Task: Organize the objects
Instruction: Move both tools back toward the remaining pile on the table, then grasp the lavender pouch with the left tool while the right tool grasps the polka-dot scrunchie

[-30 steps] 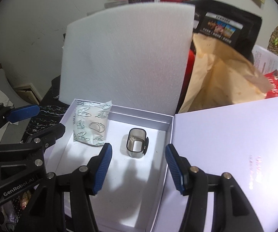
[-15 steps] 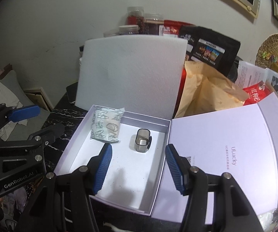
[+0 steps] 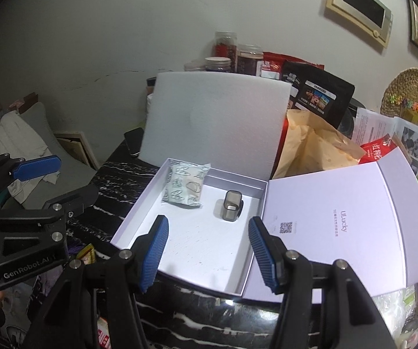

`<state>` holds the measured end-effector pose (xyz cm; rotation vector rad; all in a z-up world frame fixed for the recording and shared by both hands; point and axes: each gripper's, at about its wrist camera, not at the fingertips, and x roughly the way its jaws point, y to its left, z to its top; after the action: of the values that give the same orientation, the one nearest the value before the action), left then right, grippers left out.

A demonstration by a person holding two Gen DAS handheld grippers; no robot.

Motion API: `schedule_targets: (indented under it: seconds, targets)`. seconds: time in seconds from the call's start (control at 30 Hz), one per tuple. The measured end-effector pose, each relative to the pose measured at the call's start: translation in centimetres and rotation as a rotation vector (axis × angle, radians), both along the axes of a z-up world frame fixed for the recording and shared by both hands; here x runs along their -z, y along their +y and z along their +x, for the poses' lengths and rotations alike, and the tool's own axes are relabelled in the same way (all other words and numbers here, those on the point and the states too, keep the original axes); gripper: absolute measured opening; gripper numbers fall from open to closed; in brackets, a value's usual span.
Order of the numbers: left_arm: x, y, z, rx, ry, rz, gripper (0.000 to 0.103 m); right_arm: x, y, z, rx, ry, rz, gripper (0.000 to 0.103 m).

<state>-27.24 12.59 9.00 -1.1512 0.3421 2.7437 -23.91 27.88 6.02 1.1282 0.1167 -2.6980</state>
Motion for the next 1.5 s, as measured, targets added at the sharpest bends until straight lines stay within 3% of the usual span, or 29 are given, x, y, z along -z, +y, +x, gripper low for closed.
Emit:
schedule_targets:
  seconds: [0.8, 0.93, 1.33, 1.5]
  targets:
    - [1.8, -12.3, 12.9, -0.234, 0.013, 0.023, 0.071, 2.0, -9.0, 7.3, -0.248, -0.013, -0.013, 0.058]
    - [2.5, -13.9, 14.3, -0.241, -0.014, 0.065, 0.071, 2.7, -10.1, 8.1, -0.281, -0.015, -0.04, 0.058]
    - [5.7, -15.1, 15.7, -0.258, -0.032, 0.06, 0.077, 4.5, -12.8, 9.5, -0.362, -0.022, -0.059, 0.058]
    - [7.8, -16.0, 14.9, -0.239, -0.082, 0.131, 0.077, 5.8, -13.7, 9.4, -0.395, -0.027, -0.051, 0.058]
